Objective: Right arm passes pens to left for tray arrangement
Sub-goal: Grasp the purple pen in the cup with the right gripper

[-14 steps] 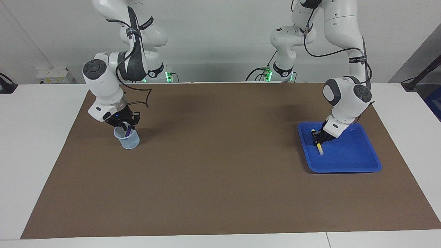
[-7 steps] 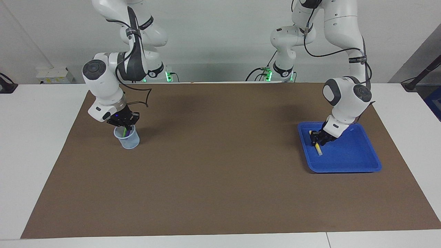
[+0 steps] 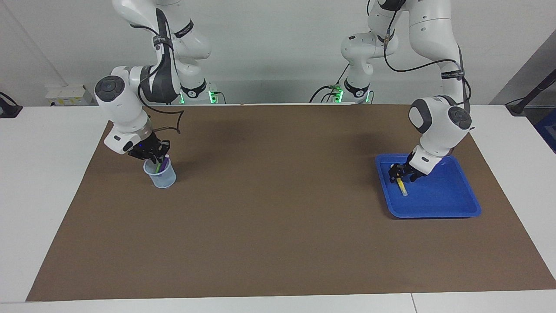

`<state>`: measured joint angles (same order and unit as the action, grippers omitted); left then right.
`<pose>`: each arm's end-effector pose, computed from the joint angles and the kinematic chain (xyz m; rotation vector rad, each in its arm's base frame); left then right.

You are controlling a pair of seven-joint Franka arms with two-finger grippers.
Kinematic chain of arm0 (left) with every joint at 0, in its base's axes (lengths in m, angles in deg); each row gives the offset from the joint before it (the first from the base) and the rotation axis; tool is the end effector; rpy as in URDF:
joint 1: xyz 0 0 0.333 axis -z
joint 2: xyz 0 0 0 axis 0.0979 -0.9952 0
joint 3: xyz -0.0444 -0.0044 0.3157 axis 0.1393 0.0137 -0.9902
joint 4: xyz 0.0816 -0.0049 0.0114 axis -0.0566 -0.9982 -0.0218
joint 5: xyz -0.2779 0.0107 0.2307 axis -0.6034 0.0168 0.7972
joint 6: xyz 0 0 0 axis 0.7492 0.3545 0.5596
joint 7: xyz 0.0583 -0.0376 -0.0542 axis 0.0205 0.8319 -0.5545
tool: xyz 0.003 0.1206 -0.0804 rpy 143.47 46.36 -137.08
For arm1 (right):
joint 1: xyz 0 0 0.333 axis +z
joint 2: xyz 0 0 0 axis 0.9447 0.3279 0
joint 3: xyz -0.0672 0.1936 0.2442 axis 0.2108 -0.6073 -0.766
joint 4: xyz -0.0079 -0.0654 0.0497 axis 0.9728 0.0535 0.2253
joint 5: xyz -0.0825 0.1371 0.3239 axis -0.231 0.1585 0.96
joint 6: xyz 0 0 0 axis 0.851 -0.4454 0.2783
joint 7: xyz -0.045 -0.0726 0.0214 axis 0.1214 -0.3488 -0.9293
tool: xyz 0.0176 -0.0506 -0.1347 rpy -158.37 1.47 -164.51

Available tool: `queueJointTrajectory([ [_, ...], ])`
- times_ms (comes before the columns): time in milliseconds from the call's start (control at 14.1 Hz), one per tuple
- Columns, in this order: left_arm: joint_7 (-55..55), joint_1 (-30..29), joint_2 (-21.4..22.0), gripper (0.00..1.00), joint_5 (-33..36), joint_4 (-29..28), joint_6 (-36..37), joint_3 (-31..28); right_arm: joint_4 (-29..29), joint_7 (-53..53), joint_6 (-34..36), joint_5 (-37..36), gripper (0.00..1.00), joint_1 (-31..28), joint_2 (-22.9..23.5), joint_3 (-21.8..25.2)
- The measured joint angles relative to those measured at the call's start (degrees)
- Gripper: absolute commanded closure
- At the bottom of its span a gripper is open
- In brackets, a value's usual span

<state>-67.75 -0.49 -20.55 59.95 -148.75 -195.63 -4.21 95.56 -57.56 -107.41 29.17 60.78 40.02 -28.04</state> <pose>0.5534 0.0087 0.3071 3.0461 0.0364 -0.0014 0.4984 -0.0232 0.3737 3.1249 0.2825 -0.1044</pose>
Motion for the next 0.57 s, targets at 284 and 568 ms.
queueJointTrajectory([
  [284, -4.9, 0.8, 1.3, 0.15, 0.0, 5.8, 8.4, 0.5, -2.1, 3.2, 3.1, 3.9, 0.58, 0.6, -0.3, -0.2],
  [568, -12.9, 2.4, 3.7, 0.15, 0.0, 9.6, 14.7, 0.8, -2.1, 4.2, 3.1, 4.0, 0.57, 1.5, -0.3, -0.3],
])
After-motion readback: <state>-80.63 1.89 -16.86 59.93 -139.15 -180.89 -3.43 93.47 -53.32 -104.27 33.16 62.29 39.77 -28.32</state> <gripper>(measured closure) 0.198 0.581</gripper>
